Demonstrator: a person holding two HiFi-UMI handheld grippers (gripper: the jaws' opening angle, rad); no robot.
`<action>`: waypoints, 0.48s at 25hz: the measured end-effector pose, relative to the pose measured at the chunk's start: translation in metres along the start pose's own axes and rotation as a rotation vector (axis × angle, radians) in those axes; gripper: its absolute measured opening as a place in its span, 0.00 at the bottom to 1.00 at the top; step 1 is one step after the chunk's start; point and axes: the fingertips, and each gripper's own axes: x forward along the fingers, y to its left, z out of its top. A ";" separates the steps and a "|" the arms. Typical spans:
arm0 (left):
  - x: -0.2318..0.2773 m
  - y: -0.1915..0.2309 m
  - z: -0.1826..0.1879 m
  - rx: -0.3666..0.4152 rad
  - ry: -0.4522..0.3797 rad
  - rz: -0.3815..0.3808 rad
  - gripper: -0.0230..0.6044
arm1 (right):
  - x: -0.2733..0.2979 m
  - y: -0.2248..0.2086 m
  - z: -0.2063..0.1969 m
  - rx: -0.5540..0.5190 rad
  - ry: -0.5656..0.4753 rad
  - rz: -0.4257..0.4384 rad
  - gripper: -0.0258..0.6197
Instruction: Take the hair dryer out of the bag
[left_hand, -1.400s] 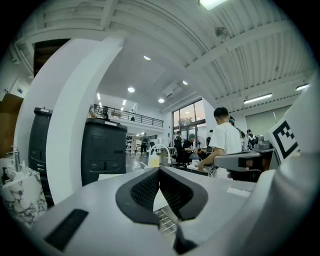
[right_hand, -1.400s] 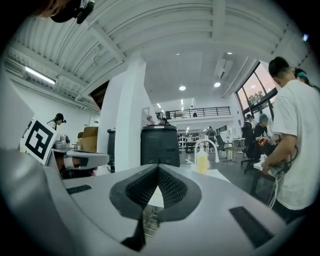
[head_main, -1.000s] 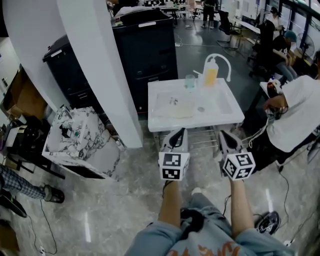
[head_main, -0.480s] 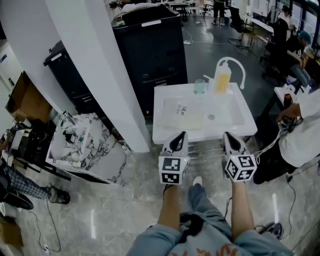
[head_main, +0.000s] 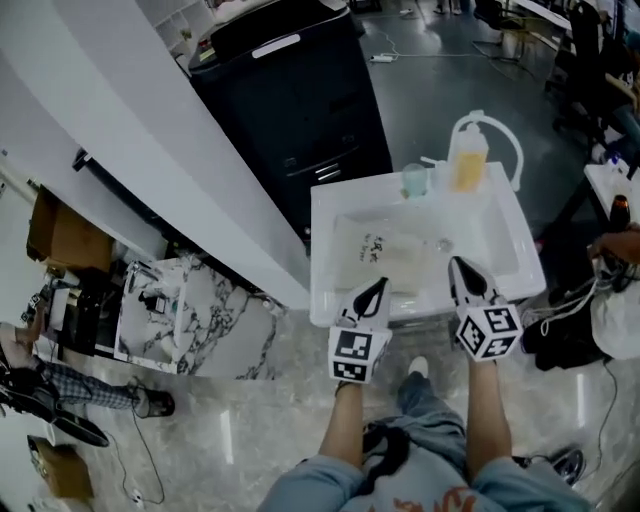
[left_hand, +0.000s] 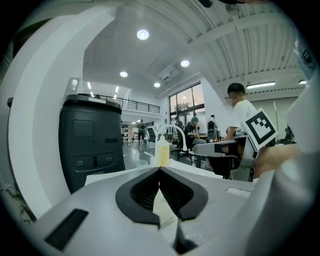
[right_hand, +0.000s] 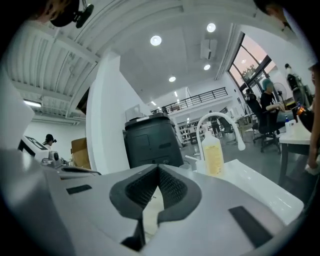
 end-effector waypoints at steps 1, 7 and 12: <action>0.014 0.005 0.000 0.006 0.008 -0.002 0.04 | 0.013 -0.009 0.003 0.005 -0.003 0.001 0.04; 0.087 0.030 -0.003 0.030 0.049 -0.022 0.04 | 0.083 -0.060 0.007 0.046 -0.006 0.007 0.04; 0.113 0.049 -0.015 0.026 0.074 0.009 0.04 | 0.113 -0.068 -0.005 0.043 0.032 0.043 0.04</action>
